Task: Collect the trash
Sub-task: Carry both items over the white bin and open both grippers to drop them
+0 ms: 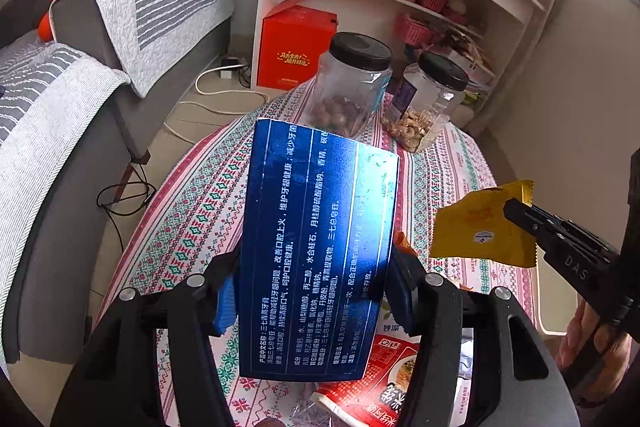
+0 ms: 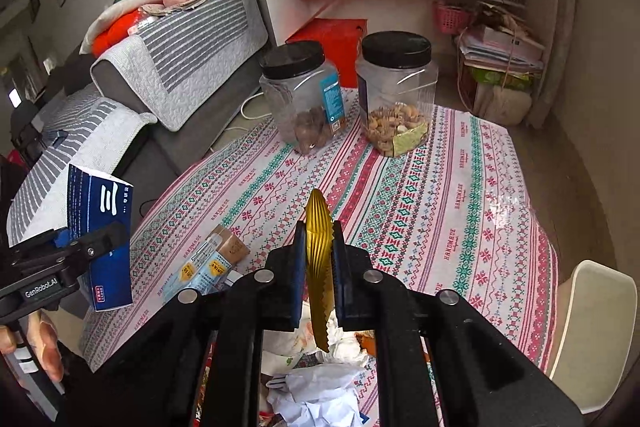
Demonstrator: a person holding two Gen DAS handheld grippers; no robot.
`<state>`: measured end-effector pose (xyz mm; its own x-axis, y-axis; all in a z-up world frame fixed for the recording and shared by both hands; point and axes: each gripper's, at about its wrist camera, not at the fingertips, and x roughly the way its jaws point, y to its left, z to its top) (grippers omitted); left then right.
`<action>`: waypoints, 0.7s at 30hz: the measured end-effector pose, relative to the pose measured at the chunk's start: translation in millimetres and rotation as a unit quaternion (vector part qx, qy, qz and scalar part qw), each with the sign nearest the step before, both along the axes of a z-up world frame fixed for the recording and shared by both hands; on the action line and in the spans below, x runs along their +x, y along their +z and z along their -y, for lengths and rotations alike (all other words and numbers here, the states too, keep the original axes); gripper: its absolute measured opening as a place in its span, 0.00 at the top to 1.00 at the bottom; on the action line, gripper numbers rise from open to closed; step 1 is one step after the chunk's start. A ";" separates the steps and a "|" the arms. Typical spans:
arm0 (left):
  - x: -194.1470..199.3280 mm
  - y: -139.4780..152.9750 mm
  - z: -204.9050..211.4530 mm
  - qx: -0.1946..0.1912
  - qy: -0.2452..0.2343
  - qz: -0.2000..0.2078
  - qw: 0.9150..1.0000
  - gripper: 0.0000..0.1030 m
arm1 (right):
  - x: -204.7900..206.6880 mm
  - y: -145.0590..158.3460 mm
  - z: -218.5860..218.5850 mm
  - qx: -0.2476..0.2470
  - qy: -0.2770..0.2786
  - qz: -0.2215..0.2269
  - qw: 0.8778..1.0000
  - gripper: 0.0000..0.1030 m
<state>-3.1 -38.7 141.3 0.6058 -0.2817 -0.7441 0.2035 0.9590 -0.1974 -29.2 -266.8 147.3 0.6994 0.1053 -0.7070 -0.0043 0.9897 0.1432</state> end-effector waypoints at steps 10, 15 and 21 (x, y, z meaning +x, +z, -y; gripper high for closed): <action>-7.8 11.2 32.0 -0.007 -0.008 0.038 0.999 0.44 | -28.6 12.8 24.7 -0.015 -0.018 0.038 0.999 0.89; -15.2 12.4 53.2 -0.003 -0.022 0.052 0.998 0.44 | -42.9 22.4 42.0 -0.015 -0.031 0.050 0.998 0.89; -21.1 12.7 71.4 -0.009 -0.037 0.052 0.998 0.44 | -61.5 36.3 69.6 -0.017 -0.058 0.069 0.996 0.89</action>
<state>-24.2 -110.2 154.0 0.6555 -0.3425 -0.6731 0.2947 0.9366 -0.1896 -90.7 -336.4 183.6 0.7961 -0.0035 -0.6052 0.0927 0.9889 0.1162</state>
